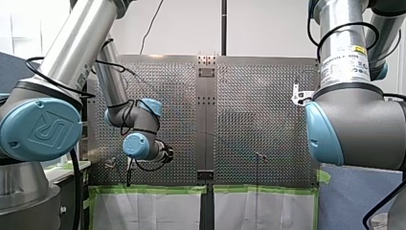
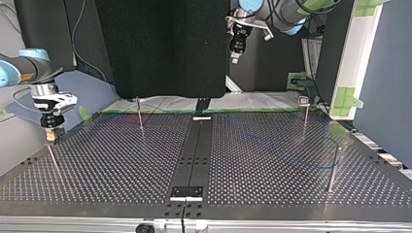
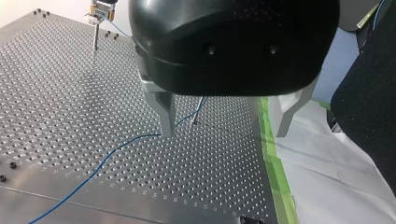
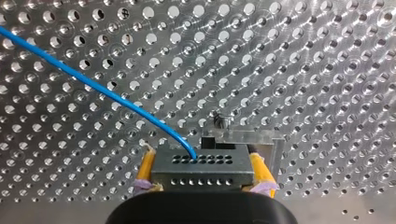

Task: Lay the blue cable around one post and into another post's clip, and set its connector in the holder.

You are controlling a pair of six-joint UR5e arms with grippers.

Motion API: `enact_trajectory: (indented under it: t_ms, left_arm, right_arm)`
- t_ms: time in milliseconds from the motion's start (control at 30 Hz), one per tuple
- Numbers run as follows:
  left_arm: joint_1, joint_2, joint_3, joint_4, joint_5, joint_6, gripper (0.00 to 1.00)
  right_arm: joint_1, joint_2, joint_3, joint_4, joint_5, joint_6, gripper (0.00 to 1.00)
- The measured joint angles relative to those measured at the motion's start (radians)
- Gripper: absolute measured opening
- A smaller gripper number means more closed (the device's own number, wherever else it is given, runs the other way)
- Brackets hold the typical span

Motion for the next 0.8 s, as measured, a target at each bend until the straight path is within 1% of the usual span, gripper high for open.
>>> enact_trajectory:
  t_ms: [400, 800]
  left_arm:
    - [0.000, 0.000, 0.000, 0.000, 0.000, 0.001, 1.00]
    - [0.000, 0.000, 0.000, -0.003, 0.000, 0.001, 1.00]
  right_arm:
    - [0.000, 0.001, -0.016, 0.002, -0.002, 0.004, 0.00]
    - [0.005, 0.002, -0.035, 0.018, -0.002, 0.008, 0.00]
